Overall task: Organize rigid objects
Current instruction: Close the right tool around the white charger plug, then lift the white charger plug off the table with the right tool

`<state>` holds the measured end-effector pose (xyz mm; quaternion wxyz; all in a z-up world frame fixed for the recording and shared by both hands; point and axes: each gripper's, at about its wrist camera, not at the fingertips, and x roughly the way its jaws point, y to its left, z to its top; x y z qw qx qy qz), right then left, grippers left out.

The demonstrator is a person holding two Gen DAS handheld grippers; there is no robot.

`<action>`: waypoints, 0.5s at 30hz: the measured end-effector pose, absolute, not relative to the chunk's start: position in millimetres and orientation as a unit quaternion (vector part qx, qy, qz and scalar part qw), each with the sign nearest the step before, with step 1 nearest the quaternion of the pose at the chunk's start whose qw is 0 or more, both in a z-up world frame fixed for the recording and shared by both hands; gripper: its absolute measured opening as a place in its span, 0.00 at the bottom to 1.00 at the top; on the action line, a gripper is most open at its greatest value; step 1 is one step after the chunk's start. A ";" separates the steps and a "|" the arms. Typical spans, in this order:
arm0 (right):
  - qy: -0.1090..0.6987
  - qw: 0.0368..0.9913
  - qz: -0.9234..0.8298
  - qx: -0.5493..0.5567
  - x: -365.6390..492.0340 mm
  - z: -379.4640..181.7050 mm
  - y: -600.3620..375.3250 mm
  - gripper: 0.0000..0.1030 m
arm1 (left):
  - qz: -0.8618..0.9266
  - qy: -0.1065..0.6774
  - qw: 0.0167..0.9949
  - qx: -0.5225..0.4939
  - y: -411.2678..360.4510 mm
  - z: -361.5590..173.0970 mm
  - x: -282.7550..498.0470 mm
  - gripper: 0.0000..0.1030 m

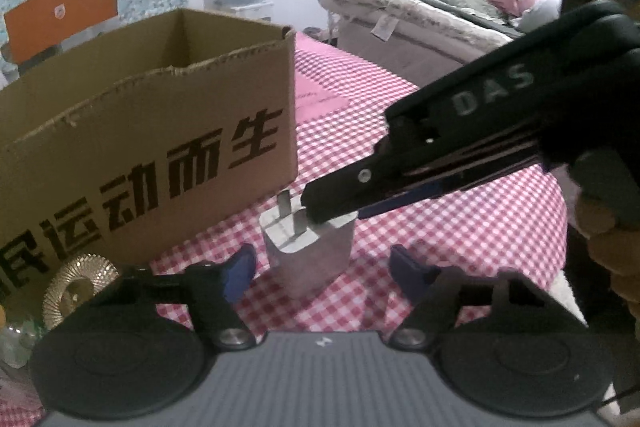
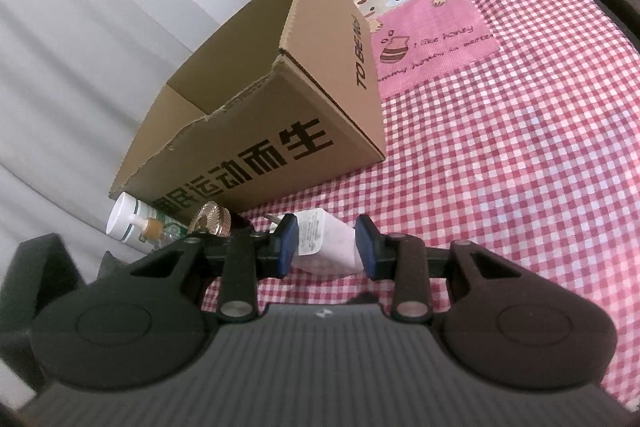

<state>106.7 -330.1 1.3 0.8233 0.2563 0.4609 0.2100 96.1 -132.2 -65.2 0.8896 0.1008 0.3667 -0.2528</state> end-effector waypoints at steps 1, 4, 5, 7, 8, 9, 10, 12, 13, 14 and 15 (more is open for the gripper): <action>0.461 0.823 0.211 0.257 107.0 1.0 -330.2 0.31 | -0.250 0.369 0.890 0.098 -131.9 -66.4 98.2 0.63; 0.462 0.820 0.216 0.261 108.2 -0.5 -329.7 0.31 | -0.243 0.369 0.892 0.092 -130.0 -67.4 103.7 0.57; 0.461 0.819 0.217 0.262 108.3 -1.1 -329.8 0.31 | -0.241 0.368 0.894 0.091 -129.4 -67.6 104.6 0.54; 0.461 0.818 0.219 0.266 108.8 -2.4 -329.9 0.31 | -0.237 0.365 0.896 0.091 -128.3 -67.4 105.9 0.46; 0.462 0.817 0.221 0.267 108.9 -2.9 -329.8 0.31 | -0.237 0.365 0.896 0.089 -127.1 -67.4 106.7 0.46; 0.462 0.816 0.221 0.268 108.7 -3.2 -329.5 0.31 | -0.236 0.365 0.896 0.088 -125.5 -68.4 106.3 0.46; 0.462 0.816 0.222 0.267 108.7 -2.9 -329.2 0.31 | -0.235 0.364 0.897 0.087 -125.0 -68.5 106.5 0.46; 0.462 0.816 0.222 0.266 108.5 -2.4 -328.6 0.31 | -0.234 0.364 0.897 0.091 -124.9 -68.3 106.2 0.46; 0.463 0.816 0.222 0.266 107.9 -2.4 -328.6 0.31 | -0.234 0.366 0.896 0.091 -126.7 -67.8 103.8 0.46; 0.464 0.815 0.222 0.267 107.0 -2.3 -328.7 0.31 | -0.235 0.367 0.895 0.090 -126.7 -67.2 102.6 0.46; 0.465 0.814 0.223 0.268 105.2 -2.1 -328.9 0.31 | -0.237 0.369 0.894 0.089 -126.3 -66.4 100.8 0.46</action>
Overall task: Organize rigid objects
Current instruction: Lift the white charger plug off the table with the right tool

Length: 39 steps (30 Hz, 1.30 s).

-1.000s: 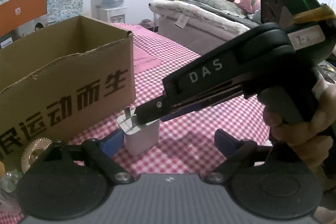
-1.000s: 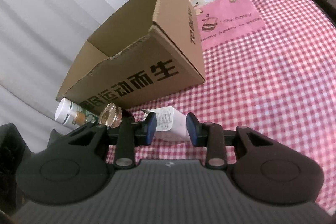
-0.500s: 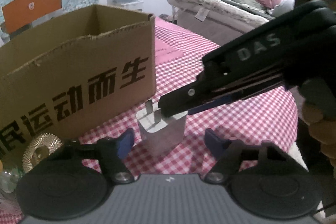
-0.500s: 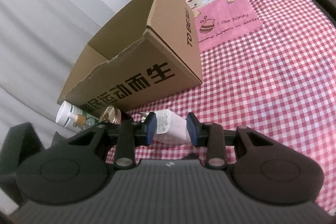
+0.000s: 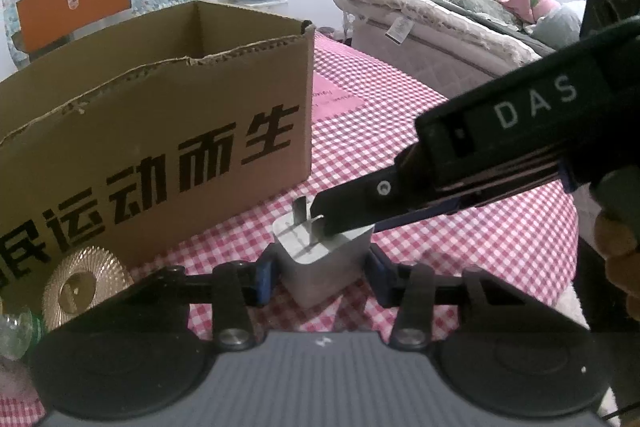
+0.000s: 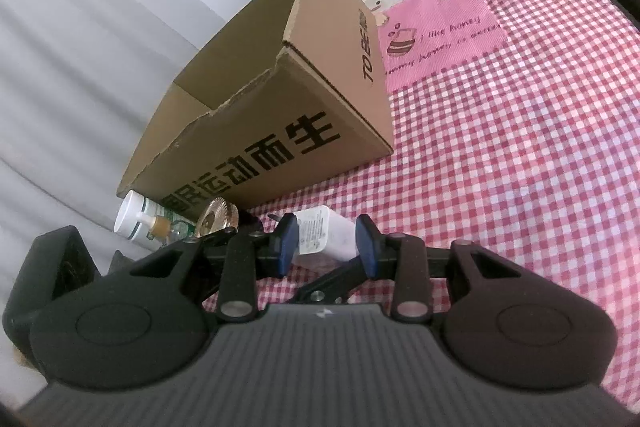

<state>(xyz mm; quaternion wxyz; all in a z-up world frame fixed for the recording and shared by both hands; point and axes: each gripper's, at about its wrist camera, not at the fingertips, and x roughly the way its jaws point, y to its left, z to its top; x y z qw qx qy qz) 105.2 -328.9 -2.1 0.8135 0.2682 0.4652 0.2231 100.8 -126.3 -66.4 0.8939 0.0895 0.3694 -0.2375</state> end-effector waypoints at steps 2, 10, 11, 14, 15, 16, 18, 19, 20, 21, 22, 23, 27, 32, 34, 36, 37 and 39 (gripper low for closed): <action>0.469 0.810 0.225 0.271 101.1 -1.7 -328.7 0.31 | -0.240 0.373 0.892 0.089 -125.8 -64.6 94.9 0.46; 0.471 0.807 0.227 0.274 90.8 -3.4 -325.9 0.31 | -0.238 0.372 0.892 0.099 -125.7 -65.3 87.9 0.46; 0.471 0.807 0.226 0.275 91.3 -3.7 -325.8 0.31 | -0.238 0.371 0.892 0.100 -126.9 -66.2 88.3 0.46; 0.471 0.808 0.226 0.272 92.2 -3.0 -324.8 0.32 | -0.236 0.370 0.893 0.100 -129.3 -66.7 91.7 0.46; 0.471 0.808 0.226 0.271 93.0 -3.0 -325.2 0.33 | -0.236 0.370 0.893 0.100 -130.2 -66.9 92.5 0.46; 0.471 0.808 0.225 0.272 92.8 -3.3 -325.1 0.33 | -0.235 0.370 0.893 0.100 -130.5 -67.3 92.9 0.46; 0.471 0.807 0.227 0.274 94.1 -3.4 -325.5 0.33 | -0.233 0.369 0.894 0.100 -131.2 -67.1 93.2 0.46; 0.471 0.807 0.227 0.274 94.4 -3.6 -325.9 0.33 | -0.234 0.369 0.894 0.099 -131.3 -67.1 93.2 0.46; 0.471 0.807 0.227 0.273 94.2 -3.5 -325.8 0.34 | -0.234 0.369 0.894 0.098 -131.1 -66.7 93.9 0.46; 0.471 0.808 0.228 0.272 94.3 -3.5 -326.1 0.34 | -0.233 0.369 0.894 0.099 -131.5 -66.6 94.3 0.46; 0.471 0.808 0.228 0.271 94.5 -3.5 -326.0 0.34 | -0.233 0.369 0.894 0.099 -131.9 -66.4 94.4 0.46; 0.471 0.808 0.228 0.270 94.5 -3.7 -325.6 0.34 | -0.233 0.369 0.894 0.099 -131.4 -66.2 94.3 0.46; 0.472 0.808 0.227 0.269 95.0 -3.4 -324.8 0.34 | -0.231 0.370 0.894 0.098 -129.2 -66.3 92.3 0.46; 0.472 0.808 0.227 0.270 94.6 -3.4 -324.5 0.34 | -0.223 0.380 0.892 0.106 -128.9 -65.5 90.7 0.57; 0.472 0.808 0.228 0.271 94.3 -3.8 -325.0 0.34 | -0.221 0.380 0.892 0.104 -127.5 -65.7 90.2 0.57; 0.471 0.807 0.228 0.272 93.8 -4.2 -325.4 0.34 | -0.219 0.381 0.892 0.103 -126.4 -65.8 90.1 0.57; 0.471 0.807 0.228 0.272 93.8 -4.1 -325.7 0.34 | -0.218 0.381 0.893 0.102 -126.5 -65.8 89.9 0.57; 0.471 0.807 0.228 0.272 94.1 -4.2 -325.9 0.34 | -0.214 0.381 0.894 0.100 -125.0 -65.5 89.1 0.54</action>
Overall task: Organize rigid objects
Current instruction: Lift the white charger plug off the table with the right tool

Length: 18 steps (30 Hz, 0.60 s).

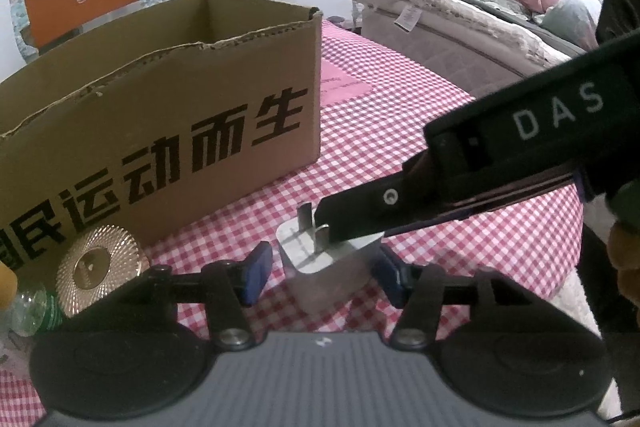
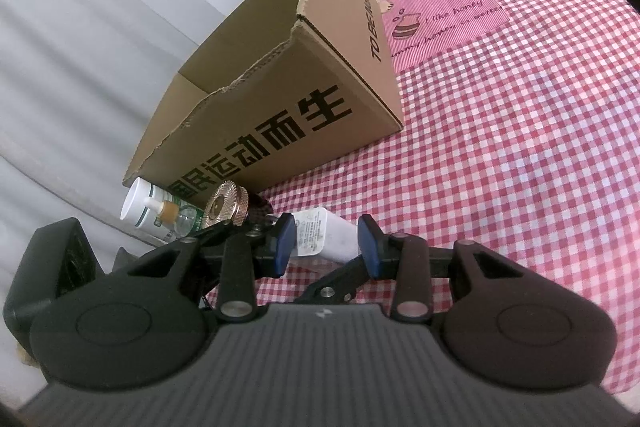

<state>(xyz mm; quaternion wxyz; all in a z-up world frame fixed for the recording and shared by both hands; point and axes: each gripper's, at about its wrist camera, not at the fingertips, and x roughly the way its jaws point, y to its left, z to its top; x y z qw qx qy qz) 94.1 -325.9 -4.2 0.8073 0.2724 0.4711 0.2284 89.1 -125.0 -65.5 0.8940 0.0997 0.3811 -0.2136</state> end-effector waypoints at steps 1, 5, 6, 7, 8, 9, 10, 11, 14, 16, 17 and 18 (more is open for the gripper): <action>0.471 0.807 0.229 0.273 94.2 -4.2 -325.9 0.34 | -0.213 0.381 0.894 0.098 -124.3 -65.0 88.9 0.53; 0.471 0.804 0.231 0.278 93.1 -5.4 -324.9 0.34 | -0.212 0.381 0.895 0.097 -123.4 -63.8 87.5 0.46; 0.471 0.805 0.231 0.277 92.8 -5.0 -324.6 0.34 | -0.212 0.381 0.895 0.097 -123.1 -63.7 87.5 0.46; 0.470 0.806 0.230 0.277 92.6 -4.8 -324.2 0.34 | -0.212 0.381 0.895 0.097 -123.1 -63.5 87.3 0.46; 0.470 0.806 0.230 0.277 92.5 -4.7 -324.1 0.34 | -0.212 0.381 0.895 0.097 -124.0 -63.1 87.3 0.46; 0.470 0.806 0.230 0.277 92.3 -4.7 -323.9 0.34 | -0.211 0.381 0.895 0.098 -124.3 -62.8 87.0 0.46; 0.470 0.806 0.230 0.277 92.4 -4.6 -323.9 0.34 | -0.210 0.382 0.895 0.098 -124.8 -62.5 87.1 0.46; 0.470 0.806 0.230 0.277 92.3 -4.5 -324.0 0.34 | -0.210 0.382 0.895 0.098 -125.5 -62.1 87.4 0.46; 0.470 0.807 0.229 0.275 91.9 -4.5 -323.7 0.34 | -0.209 0.383 0.894 0.098 -127.0 -60.6 87.8 0.46; 0.470 0.807 0.229 0.275 90.8 -4.5 -323.5 0.34 | -0.210 0.383 0.894 0.099 -126.1 -59.4 87.2 0.46; 0.470 0.807 0.230 0.275 90.0 -4.0 -323.5 0.34 | -0.210 0.382 0.894 0.099 -125.8 -58.5 86.5 0.46; 0.469 0.807 0.230 0.275 88.8 -3.1 -323.7 0.34 | -0.210 0.382 0.895 0.100 -125.4 -57.1 85.6 0.46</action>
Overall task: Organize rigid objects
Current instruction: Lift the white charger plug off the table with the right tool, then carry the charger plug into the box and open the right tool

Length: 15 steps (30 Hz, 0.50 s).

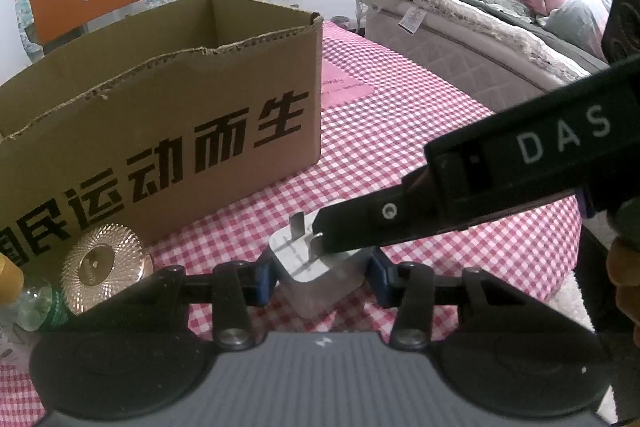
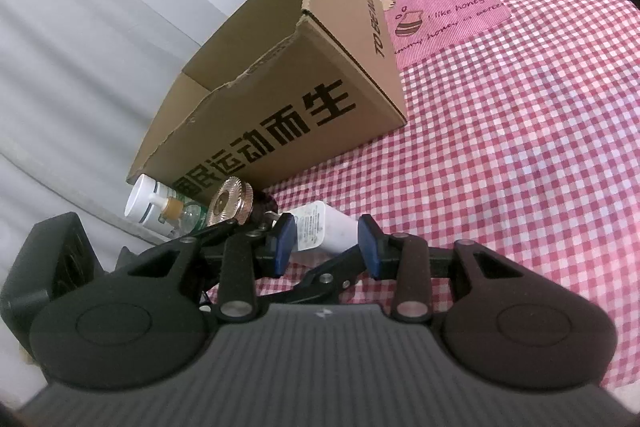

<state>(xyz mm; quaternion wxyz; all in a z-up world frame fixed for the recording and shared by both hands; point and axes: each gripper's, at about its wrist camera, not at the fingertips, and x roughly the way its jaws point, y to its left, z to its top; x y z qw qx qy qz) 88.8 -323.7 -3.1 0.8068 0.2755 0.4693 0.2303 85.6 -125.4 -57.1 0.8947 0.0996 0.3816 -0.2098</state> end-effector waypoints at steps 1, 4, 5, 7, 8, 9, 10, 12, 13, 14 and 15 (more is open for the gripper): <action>0.468 0.807 0.231 0.276 88.0 -1.9 -323.9 0.34 | -0.210 0.381 0.895 0.100 -124.7 -55.6 84.8 0.46; 0.464 0.809 0.233 0.275 84.4 6.4 -323.2 0.34 | -0.210 0.377 0.897 0.099 -122.2 -45.8 81.1 0.46; 0.462 0.810 0.234 0.274 83.7 11.3 -322.5 0.34 | -0.210 0.374 0.898 0.098 -120.5 -39.8 79.4 0.46; 0.451 0.815 0.243 0.271 82.2 23.6 -321.1 0.34 | -0.209 0.364 0.902 0.101 -116.9 -25.5 77.2 0.46; 0.444 0.817 0.249 0.271 82.3 31.0 -320.4 0.34 | -0.208 0.358 0.905 0.102 -114.8 -16.1 76.6 0.46; 0.437 0.818 0.255 0.272 83.4 38.4 -319.5 0.34 | -0.206 0.352 0.907 0.104 -112.7 -7.5 76.6 0.46; 0.429 0.821 0.263 0.272 85.5 47.6 -317.7 0.34 | -0.205 0.346 0.909 0.105 -110.3 1.6 77.4 0.46; 0.414 0.825 0.274 0.268 91.8 63.7 -313.6 0.34 | -0.201 0.335 0.914 0.106 -104.3 20.2 82.0 0.46; 0.407 0.828 0.279 0.265 96.4 72.3 -310.9 0.34 | -0.199 0.332 0.916 0.106 -101.1 28.9 85.8 0.46; 0.400 0.831 0.284 0.261 102.2 80.8 -307.3 0.34 | -0.198 0.329 0.917 0.103 -97.5 38.2 91.6 0.46; 0.396 0.833 0.289 0.259 109.4 89.0 -303.6 0.34 | -0.197 0.329 0.918 0.101 -94.1 46.0 97.8 0.46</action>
